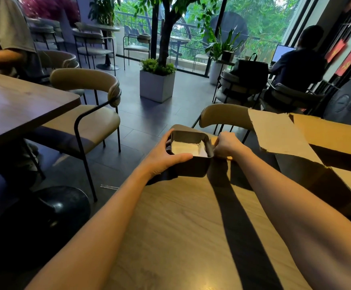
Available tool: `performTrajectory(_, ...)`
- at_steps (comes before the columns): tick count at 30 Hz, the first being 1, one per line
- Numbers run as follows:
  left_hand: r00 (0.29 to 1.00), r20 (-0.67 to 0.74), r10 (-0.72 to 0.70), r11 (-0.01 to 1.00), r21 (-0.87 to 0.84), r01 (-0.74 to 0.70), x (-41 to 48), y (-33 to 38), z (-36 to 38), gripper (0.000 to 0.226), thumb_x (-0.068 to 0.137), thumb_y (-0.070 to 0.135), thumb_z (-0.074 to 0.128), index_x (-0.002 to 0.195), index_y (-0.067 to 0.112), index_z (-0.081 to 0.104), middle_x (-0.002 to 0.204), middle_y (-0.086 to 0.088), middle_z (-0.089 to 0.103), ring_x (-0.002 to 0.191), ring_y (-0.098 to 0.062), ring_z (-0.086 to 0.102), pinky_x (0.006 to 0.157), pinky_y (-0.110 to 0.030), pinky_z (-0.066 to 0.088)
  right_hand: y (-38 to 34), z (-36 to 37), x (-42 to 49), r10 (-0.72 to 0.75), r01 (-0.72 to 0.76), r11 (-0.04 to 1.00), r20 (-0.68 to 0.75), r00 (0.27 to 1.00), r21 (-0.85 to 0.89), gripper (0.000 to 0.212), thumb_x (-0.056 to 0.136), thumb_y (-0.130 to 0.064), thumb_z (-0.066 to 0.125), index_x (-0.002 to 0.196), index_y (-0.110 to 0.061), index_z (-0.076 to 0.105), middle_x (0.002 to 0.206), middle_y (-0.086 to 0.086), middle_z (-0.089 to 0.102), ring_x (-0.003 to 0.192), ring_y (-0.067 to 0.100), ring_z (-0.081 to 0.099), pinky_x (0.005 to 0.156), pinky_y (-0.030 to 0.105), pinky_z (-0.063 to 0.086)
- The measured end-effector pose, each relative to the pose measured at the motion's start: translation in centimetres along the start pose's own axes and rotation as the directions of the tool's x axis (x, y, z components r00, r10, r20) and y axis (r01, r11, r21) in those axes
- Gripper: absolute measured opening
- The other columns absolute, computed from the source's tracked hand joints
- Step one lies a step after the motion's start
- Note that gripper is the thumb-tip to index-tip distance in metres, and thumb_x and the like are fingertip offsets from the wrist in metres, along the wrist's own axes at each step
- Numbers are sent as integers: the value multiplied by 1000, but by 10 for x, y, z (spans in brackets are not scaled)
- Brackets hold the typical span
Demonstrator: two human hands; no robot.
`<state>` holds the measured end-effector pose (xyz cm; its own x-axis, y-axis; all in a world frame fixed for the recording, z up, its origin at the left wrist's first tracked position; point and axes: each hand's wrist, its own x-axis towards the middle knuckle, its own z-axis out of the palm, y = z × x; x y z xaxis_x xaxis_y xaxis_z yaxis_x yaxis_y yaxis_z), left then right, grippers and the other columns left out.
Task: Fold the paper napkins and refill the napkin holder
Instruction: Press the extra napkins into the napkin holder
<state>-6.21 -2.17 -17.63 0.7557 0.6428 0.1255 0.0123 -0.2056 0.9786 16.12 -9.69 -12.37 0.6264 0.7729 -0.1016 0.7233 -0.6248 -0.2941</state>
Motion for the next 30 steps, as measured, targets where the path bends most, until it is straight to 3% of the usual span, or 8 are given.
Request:
performTrajectory(2,1000,-11,4,1000,22,-4,-1,-1,0,105,65,54,83,150,42,22,145,9,41,129,-14,45,100,-35,50,-2,-5,-1,23,-18,996,-53,998,89,22,86,-15,75,103,-5,67,100,12,66,92,23,64,77,34,57)
performTrajectory(5,1000,-15,10,999,34,-9,-2,1,2,106,65,55,82,151,42,22,143,12,40,127,-12,44,97,-30,50,-14,-27,-8,-11,40,980,-151,988,195,23,83,-17,78,102,-7,70,96,7,67,88,17,64,65,24,52)
performTrajectory(9,1000,-11,23,999,37,-23,-4,1,1,105,61,63,82,147,44,25,143,13,40,127,-11,44,96,-28,50,-41,-71,-32,-145,187,950,-175,974,252,21,80,-20,80,97,-9,76,92,6,71,88,18,69,82,35,60)
performTrajectory(12,1000,-6,10,1000,14,-10,-6,5,1,91,65,56,82,137,52,26,133,21,40,123,-5,42,87,-17,46,-62,-80,-61,-291,303,926,-86,953,226,25,79,-26,81,100,-12,77,94,3,71,89,16,66,80,29,57)
performTrajectory(14,1000,3,-1,1000,-12,1,-6,5,1,90,67,54,81,137,53,23,135,18,41,125,-7,42,91,-23,46,-75,-74,-76,-352,354,914,-48,935,198,27,79,-29,82,101,-14,77,94,0,72,88,14,67,76,26,56)
performTrajectory(18,999,-10,-34,999,-36,33,-6,4,1,104,67,49,81,150,46,19,155,1,36,135,-18,39,108,-44,38,-93,-48,-85,-391,390,918,1,921,68,26,78,-32,83,96,-14,79,92,3,74,85,15,69,80,31,60)
performTrajectory(23,997,-30,-67,998,0,67,-4,4,1,114,63,55,84,152,49,13,159,4,31,143,-27,35,111,-53,36,-102,-25,-82,-412,412,911,1,911,-8,28,75,-36,83,91,-14,80,90,5,75,82,17,68,74,33,60)
performTrajectory(30,998,-33,-61,998,31,62,-5,6,1,116,62,57,85,151,50,12,156,3,36,139,-25,40,110,-53,39,-103,-31,-84,-450,452,892,101,888,-1,40,82,-36,79,114,-14,74,102,5,73,94,20,68,74,24,53)
